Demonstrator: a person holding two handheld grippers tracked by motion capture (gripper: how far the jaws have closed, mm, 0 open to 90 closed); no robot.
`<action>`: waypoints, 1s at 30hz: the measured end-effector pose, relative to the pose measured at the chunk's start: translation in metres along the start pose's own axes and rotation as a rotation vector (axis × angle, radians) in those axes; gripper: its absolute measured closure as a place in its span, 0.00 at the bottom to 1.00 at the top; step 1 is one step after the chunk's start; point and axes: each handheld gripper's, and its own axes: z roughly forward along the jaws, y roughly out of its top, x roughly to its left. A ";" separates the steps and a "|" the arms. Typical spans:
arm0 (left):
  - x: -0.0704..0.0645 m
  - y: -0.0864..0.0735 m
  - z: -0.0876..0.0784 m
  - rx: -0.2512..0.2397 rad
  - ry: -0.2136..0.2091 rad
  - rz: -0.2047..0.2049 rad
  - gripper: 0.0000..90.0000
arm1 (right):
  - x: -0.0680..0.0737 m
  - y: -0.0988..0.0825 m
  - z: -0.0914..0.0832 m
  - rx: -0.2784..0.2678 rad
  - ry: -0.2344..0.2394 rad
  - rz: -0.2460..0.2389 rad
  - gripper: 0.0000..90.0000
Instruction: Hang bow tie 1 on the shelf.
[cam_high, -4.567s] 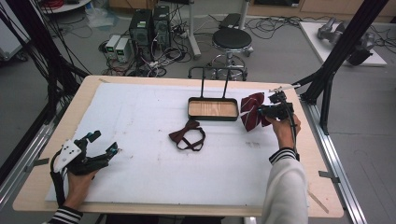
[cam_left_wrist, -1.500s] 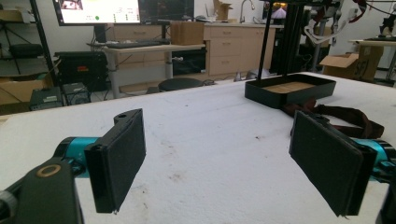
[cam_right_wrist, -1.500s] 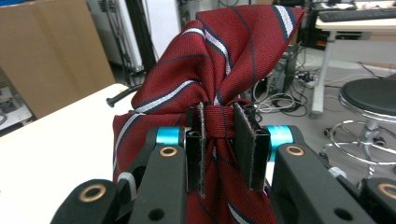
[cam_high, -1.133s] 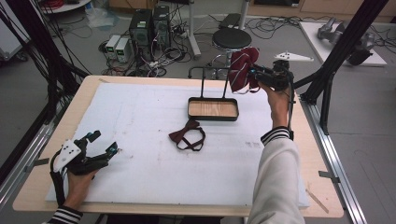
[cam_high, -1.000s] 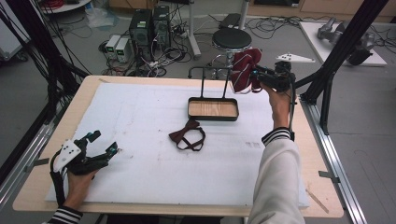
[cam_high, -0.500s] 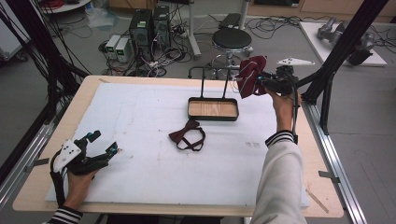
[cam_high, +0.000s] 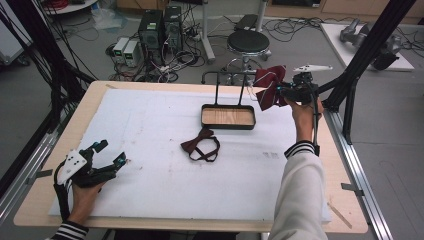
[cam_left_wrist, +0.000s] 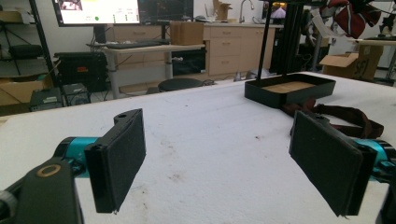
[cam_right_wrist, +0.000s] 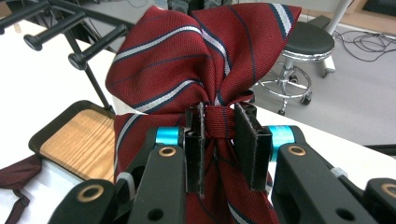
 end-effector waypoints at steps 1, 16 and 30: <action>0.000 0.000 0.000 0.000 0.000 0.000 0.21 | 0.000 -0.002 0.000 -0.008 -0.004 -0.016 0.83; 0.000 0.000 0.000 0.001 0.002 0.004 0.21 | 0.011 -0.014 0.019 0.092 0.018 -0.121 0.82; 0.000 0.000 0.000 -0.002 0.000 0.002 0.21 | 0.021 -0.016 0.036 0.138 0.031 -0.125 0.82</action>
